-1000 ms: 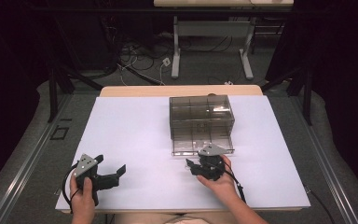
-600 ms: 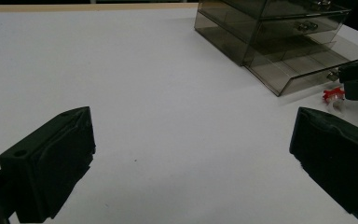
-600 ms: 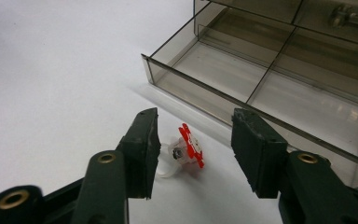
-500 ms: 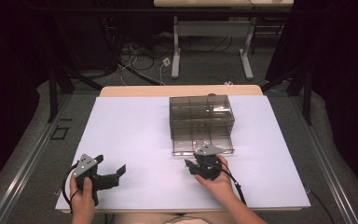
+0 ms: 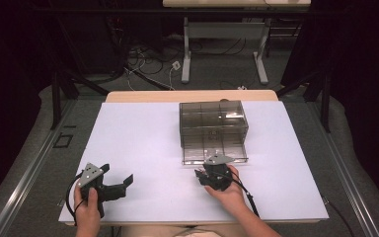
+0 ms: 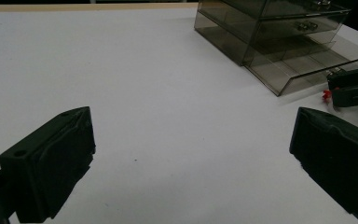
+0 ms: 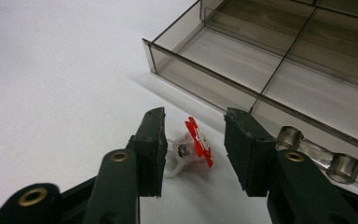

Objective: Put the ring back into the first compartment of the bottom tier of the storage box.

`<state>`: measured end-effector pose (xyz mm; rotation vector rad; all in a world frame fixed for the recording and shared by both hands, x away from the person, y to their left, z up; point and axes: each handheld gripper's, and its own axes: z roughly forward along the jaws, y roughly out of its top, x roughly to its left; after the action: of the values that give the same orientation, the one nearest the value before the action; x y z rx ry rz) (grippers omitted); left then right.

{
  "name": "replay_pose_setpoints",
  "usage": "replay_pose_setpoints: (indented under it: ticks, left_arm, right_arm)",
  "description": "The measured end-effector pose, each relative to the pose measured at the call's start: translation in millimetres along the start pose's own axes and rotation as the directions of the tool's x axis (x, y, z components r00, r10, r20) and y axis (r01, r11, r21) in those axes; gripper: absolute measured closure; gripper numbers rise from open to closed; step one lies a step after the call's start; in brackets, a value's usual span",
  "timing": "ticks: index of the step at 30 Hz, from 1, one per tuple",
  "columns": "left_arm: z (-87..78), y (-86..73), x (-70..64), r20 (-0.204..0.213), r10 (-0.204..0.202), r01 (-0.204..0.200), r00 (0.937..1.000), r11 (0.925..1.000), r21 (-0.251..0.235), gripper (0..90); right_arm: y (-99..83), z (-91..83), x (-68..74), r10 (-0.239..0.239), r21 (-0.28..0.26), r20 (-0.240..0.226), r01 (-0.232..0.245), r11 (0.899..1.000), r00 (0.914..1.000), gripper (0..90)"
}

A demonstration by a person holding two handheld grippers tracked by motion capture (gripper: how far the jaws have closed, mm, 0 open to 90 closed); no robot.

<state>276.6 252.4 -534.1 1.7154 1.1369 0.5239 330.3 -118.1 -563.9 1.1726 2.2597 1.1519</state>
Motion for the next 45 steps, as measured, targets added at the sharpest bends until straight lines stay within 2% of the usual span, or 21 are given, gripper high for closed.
replay_pose_setpoints:
  ticks: [4,6,7,19,28,32,35,38,45]
  left_arm:
    - [0.1,-0.1,0.0,0.001,-0.002,0.002,1.0,1.0,-0.002,0.2]
    - [0.0,-0.1,0.0,0.0,-0.002,0.002,1.0,1.0,0.002,0.2]
    - [0.1,-0.1,-0.1,0.0,-0.002,0.002,1.0,1.0,0.002,0.2]
    - [0.0,-0.1,-0.1,0.001,0.0,0.0,1.0,1.0,0.001,0.2]
    - [0.1,-0.1,-0.2,0.0,0.001,-0.001,1.0,1.0,0.002,0.2]
    - [0.1,-0.1,-0.2,-0.002,0.003,-0.003,1.0,1.0,0.002,0.2]
    - [0.2,-0.2,-0.2,0.0,0.002,-0.002,1.0,1.0,0.003,0.2]
    - [0.4,-0.2,-0.1,0.0,0.0,0.0,1.0,1.0,0.004,0.2]
    - [0.3,-0.2,-0.2,0.0,0.001,-0.001,1.0,1.0,0.004,0.2]
  right_arm:
    - [-0.1,0.4,-0.8,-0.008,0.018,-0.004,0.008,1.0,1.0,60.9]
    - [-0.9,2.1,-0.2,0.0,0.003,-0.004,0.0,1.0,1.0,61.3]
    - [-0.8,1.7,-0.8,-0.006,0.016,-0.006,0.006,1.0,1.0,61.4]
    - [-2.0,4.1,-0.4,0.001,0.012,-0.008,-0.001,1.0,1.0,67.1]
    - [-2.6,3.0,-1.2,-0.001,0.023,-0.015,0.002,1.0,0.9999,68.9]
    - [-3.0,3.6,-1.3,0.01,0.006,-0.02,-0.01,1.0,0.9997,69.5]
    - [-2.4,1.6,-1.3,0.022,0.029,-0.021,-0.021,0.999,0.9995,70.1]
    - [-2.6,2.0,-1.4,0.028,0.012,-0.022,-0.027,1.0,0.9994,70.3]
    - [-2.2,1.0,-1.3,0.019,0.024,-0.027,-0.019,1.0,0.9994,70.4]
